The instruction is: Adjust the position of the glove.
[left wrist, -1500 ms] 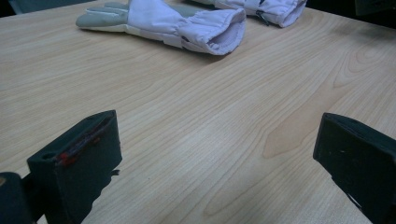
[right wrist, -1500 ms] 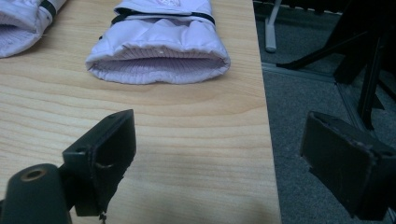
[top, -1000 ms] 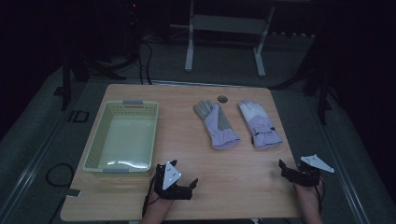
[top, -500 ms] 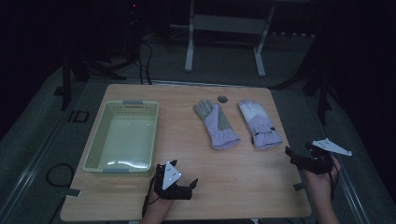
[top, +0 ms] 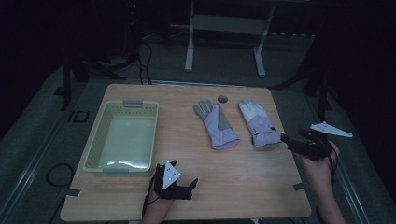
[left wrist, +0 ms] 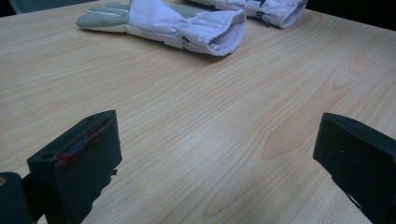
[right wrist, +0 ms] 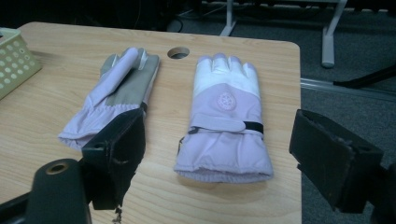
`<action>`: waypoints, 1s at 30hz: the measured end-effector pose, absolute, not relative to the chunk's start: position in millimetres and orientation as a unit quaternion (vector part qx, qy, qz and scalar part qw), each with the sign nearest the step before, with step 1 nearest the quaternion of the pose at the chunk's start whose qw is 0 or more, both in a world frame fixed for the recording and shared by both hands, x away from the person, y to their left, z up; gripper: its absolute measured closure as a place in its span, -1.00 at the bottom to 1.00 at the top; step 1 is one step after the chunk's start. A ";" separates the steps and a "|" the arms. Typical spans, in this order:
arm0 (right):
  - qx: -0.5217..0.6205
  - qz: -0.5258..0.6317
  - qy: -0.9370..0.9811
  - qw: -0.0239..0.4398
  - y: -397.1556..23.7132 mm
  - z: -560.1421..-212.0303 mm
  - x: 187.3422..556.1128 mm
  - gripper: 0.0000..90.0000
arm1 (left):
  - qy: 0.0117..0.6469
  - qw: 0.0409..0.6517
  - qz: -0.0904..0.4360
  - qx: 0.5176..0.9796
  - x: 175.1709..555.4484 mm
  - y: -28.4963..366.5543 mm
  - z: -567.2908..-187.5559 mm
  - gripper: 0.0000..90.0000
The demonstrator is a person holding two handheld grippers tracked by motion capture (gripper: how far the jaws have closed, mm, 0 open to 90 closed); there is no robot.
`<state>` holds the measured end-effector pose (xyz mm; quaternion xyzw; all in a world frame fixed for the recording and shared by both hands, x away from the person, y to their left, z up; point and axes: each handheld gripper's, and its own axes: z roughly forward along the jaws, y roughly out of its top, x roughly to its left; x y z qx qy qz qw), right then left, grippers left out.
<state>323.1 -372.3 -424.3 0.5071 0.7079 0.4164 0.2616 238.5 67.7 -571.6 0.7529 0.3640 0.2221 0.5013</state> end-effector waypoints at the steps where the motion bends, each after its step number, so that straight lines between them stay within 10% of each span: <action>1: 0.503 0.420 0.709 0.260 -370.1 -422.4 324.5 -0.70 | 0.364 0.501 0.222 0.753 238.6 67.7 -571.6 -0.97; 30: 0.400 0.423 0.779 0.232 -267.6 -400.7 384.7 -0.32 | 0.362 0.505 0.218 0.753 238.7 68.3 -571.7 -0.97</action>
